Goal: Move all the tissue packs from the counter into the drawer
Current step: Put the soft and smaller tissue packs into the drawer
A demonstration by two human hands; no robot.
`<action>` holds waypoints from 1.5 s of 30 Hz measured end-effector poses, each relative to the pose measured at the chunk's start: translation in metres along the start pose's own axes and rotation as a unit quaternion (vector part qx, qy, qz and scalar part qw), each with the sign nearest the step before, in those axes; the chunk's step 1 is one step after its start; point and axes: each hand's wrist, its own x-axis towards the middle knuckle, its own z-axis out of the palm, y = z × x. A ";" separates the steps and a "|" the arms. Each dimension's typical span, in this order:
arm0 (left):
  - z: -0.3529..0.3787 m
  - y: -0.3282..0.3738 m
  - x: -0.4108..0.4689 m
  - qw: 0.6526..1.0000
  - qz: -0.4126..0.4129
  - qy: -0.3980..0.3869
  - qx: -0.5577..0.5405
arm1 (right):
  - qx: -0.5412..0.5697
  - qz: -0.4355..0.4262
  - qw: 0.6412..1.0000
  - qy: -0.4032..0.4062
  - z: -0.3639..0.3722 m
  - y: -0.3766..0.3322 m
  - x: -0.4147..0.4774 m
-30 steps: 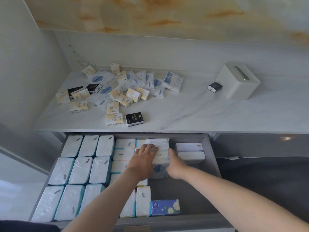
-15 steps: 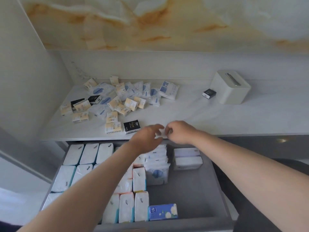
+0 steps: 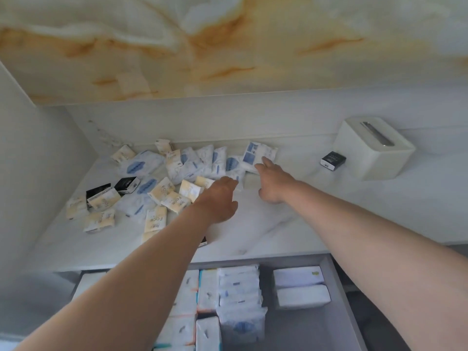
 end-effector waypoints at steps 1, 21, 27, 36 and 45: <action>0.002 -0.001 0.005 1.000 0.001 -0.010 0.008 | -0.005 -0.002 1.000 -0.011 0.001 0.001 0.006; 0.035 0.034 -0.004 0.998 0.059 -0.006 -0.013 | 0.193 -0.014 0.941 0.278 -0.015 0.056 -0.008; 0.011 0.041 -0.018 0.931 -0.016 0.208 -0.299 | 0.310 -0.017 0.917 0.249 -0.042 0.047 -0.012; -0.003 0.021 -0.004 0.912 -0.131 0.124 -0.369 | 0.448 0.029 0.888 0.104 -0.027 0.023 0.000; 0.012 0.030 0.006 0.948 -0.182 0.068 -0.253 | 0.266 0.113 0.957 -0.028 0.002 0.011 -0.003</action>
